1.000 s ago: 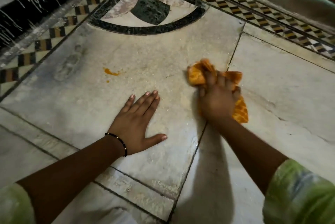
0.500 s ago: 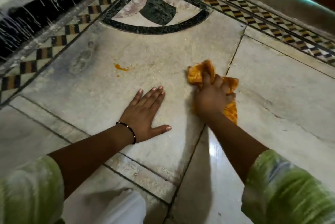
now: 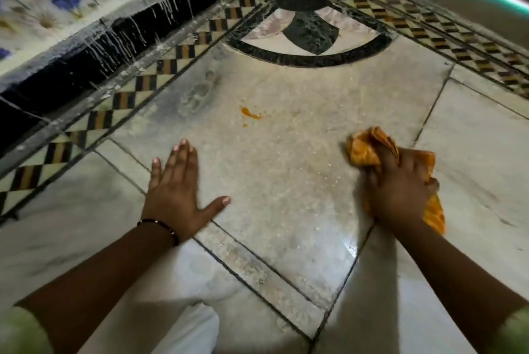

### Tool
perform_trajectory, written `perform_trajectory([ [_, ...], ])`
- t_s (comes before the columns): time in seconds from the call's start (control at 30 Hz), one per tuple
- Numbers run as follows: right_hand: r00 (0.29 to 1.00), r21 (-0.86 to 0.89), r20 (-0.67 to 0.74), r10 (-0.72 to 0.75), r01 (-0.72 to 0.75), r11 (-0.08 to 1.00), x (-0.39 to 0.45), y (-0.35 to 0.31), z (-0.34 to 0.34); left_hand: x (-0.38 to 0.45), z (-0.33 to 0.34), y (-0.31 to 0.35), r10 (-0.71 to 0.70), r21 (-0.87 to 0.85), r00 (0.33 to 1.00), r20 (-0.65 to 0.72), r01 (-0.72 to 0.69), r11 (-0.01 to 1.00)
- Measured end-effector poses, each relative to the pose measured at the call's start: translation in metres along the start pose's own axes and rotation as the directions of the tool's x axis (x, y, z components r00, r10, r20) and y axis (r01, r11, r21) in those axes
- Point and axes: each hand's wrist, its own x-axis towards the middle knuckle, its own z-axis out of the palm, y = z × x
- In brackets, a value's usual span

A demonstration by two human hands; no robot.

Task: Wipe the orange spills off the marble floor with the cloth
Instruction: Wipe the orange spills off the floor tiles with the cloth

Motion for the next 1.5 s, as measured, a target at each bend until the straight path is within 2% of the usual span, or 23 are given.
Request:
perform_trajectory([
  [0.07,0.998,-0.003,0.052,0.032,-0.032,0.999,0.022,-0.046,0.006,0.000,0.000,0.000,0.005,-0.003,1.000,-0.001,-0.005,1.000],
  [0.1,0.996,-0.002,0.080,-0.026,0.026,1.000,0.026,-0.069,0.010,0.000,0.000,-0.001,0.003,-0.004,1.000,-0.005,-0.003,1.000],
  [0.17,0.960,0.031,0.096,-0.262,0.261,0.965,0.015,-0.108,0.015,0.002,-0.002,-0.003,0.009,-0.005,1.000,-0.012,-0.009,1.000],
  [0.27,0.775,0.071,0.103,-0.623,0.619,0.782,-0.020,-0.112,0.014,0.002,-0.001,-0.003,0.013,0.001,1.000,-0.007,-0.013,1.000],
  [0.33,0.651,0.143,0.107,-0.752,0.738,0.659,-0.026,-0.080,0.009,0.002,-0.001,-0.003,0.012,0.005,1.000,-0.008,-0.012,1.000],
  [0.37,0.627,0.161,0.092,-0.773,0.757,0.633,-0.023,-0.062,0.006,0.002,-0.001,-0.003,0.009,0.007,1.000,-0.007,-0.009,1.000],
  [0.43,0.676,0.140,0.087,-0.732,0.719,0.681,-0.006,-0.039,0.004,0.001,-0.001,-0.004,0.003,0.003,1.000,-0.007,-0.003,1.000],
  [0.5,0.783,0.094,0.066,-0.618,0.612,0.785,0.020,-0.042,0.007,0.001,-0.002,-0.003,0.004,-0.003,1.000,-0.006,-0.004,1.000],
  [0.6,0.947,0.107,0.034,-0.319,0.314,0.943,0.067,-0.092,0.012,0.001,-0.003,-0.003,0.006,-0.004,1.000,-0.004,-0.006,1.000],
  [0.67,0.980,0.159,0.094,-0.175,0.159,0.974,0.092,-0.138,0.014,0.001,-0.003,-0.003,0.010,-0.001,1.000,0.005,-0.010,1.000],
  [0.73,0.962,0.169,0.151,-0.227,0.201,0.965,0.096,-0.182,0.019,0.002,-0.003,-0.003,0.012,0.009,1.000,0.006,-0.012,1.000],
  [0.83,0.839,0.206,0.194,-0.509,0.472,0.857,0.060,-0.215,0.024,0.004,-0.002,-0.004,0.014,0.021,1.000,0.009,-0.014,1.000],
  [0.9,0.720,0.204,0.135,-0.681,0.652,0.730,0.026,-0.194,0.018,0.003,-0.003,-0.004,0.018,0.023,1.000,0.005,-0.018,1.000],
  [0.97,0.637,0.236,0.087,-0.766,0.734,0.638,0.011,-0.153,0.012,0.003,-0.002,-0.004,0.017,0.012,1.000,0.000,-0.017,1.000],
  [1.03,0.649,0.207,0.074,-0.757,0.733,0.648,0.017,-0.112,0.009,0.003,-0.001,-0.005,0.018,0.003,1.000,0.002,-0.018,1.000],
  [1.1,0.747,0.121,0.064,-0.662,0.652,0.748,0.038,-0.097,0.011,0.003,-0.001,-0.005,0.014,-0.001,1.000,0.001,-0.014,1.000],
  [1.17,0.892,0.053,0.038,-0.451,0.449,0.892,0.062,-0.119,0.016,0.003,-0.001,-0.004,0.015,-0.002,1.000,0.002,-0.015,1.000],
  [1.23,0.963,0.035,0.064,-0.262,0.260,0.965,0.082,-0.162,0.022,0.002,-0.001,-0.004,0.012,0.003,1.000,0.006,-0.012,1.000],
  [1.27,0.968,0.035,0.093,-0.234,0.232,0.972,0.087,-0.182,0.023,0.002,-0.002,-0.003,0.011,0.011,1.000,0.011,-0.011,1.000],
  [1.33,0.932,0.044,0.129,-0.339,0.336,0.941,0.078,-0.212,0.027,0.002,-0.003,-0.003,0.004,0.031,1.000,0.014,-0.004,1.000],
  [1.4,0.847,0.073,0.134,-0.514,0.509,0.858,0.048,-0.216,0.028,0.004,-0.003,-0.003,0.002,0.046,1.000,0.009,-0.002,0.999],
  [1.5,0.714,0.082,0.085,-0.695,0.690,0.719,-0.001,-0.175,0.021,0.003,-0.002,-0.003,0.003,0.047,1.000,0.014,-0.004,0.999],
])
